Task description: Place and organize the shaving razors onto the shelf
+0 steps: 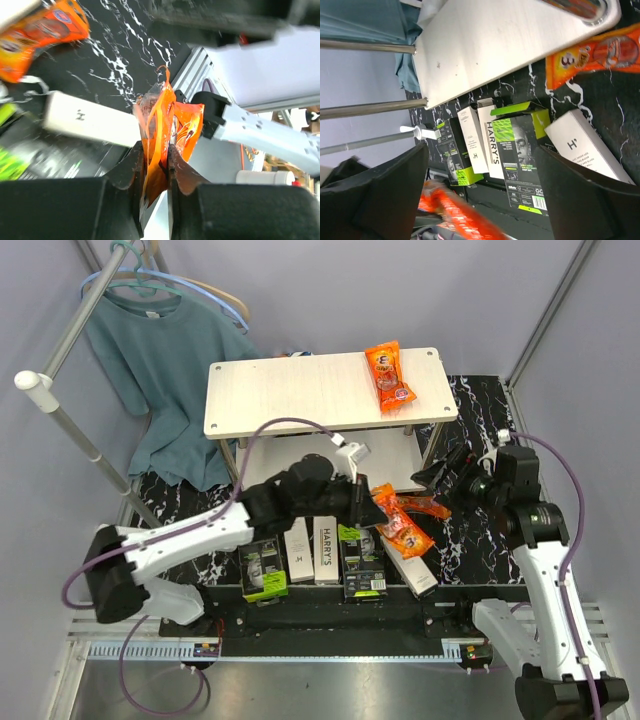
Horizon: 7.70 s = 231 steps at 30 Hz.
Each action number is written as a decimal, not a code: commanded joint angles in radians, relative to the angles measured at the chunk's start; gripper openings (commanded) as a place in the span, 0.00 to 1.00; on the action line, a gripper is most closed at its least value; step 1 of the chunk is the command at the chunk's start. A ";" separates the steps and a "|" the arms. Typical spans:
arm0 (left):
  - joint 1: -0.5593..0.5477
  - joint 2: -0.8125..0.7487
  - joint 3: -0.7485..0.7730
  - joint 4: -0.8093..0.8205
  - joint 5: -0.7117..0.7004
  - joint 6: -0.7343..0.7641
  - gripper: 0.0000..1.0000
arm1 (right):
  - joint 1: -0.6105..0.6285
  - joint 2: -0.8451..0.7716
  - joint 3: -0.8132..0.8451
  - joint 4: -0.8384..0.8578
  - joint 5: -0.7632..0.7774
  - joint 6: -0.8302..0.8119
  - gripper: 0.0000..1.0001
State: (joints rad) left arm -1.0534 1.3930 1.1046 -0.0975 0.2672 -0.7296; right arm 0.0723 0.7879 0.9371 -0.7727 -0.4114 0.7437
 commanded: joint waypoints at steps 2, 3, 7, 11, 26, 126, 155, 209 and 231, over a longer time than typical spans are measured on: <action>0.085 -0.181 0.037 -0.250 0.057 0.139 0.00 | 0.071 0.111 0.184 -0.058 -0.038 -0.138 1.00; 0.105 -0.199 0.037 -0.274 0.088 0.147 0.00 | 0.104 0.152 0.212 -0.072 -0.006 -0.148 1.00; 0.207 -0.299 0.057 -0.425 0.170 0.209 0.00 | 0.311 0.226 0.351 -0.115 0.129 -0.153 1.00; 0.285 -0.356 0.090 -0.534 0.187 0.255 0.00 | 0.522 0.264 0.476 -0.135 0.319 -0.118 1.00; 0.460 -0.324 0.311 -0.714 0.331 0.360 0.00 | 1.256 0.679 0.845 -0.310 0.947 -0.133 0.99; 0.461 -0.473 0.103 -0.996 -0.471 0.260 0.99 | 0.583 1.045 1.763 -0.413 0.356 -0.368 0.00; 0.463 -0.459 0.055 -1.010 -0.433 0.277 0.99 | 0.405 1.188 1.726 -0.520 0.289 -0.431 0.09; 0.461 -0.474 0.031 -1.005 -0.376 0.268 0.99 | 0.386 0.926 1.626 -0.249 0.299 -0.380 0.99; 0.461 -0.445 -0.005 -0.952 -0.341 0.279 0.99 | 0.386 0.021 0.424 -0.116 0.576 0.046 1.00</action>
State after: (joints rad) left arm -0.5907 0.9371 1.1023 -1.1000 -0.1001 -0.4637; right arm 0.4618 0.9108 1.5398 -0.9375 0.1070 0.6140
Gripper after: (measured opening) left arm 0.988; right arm 0.994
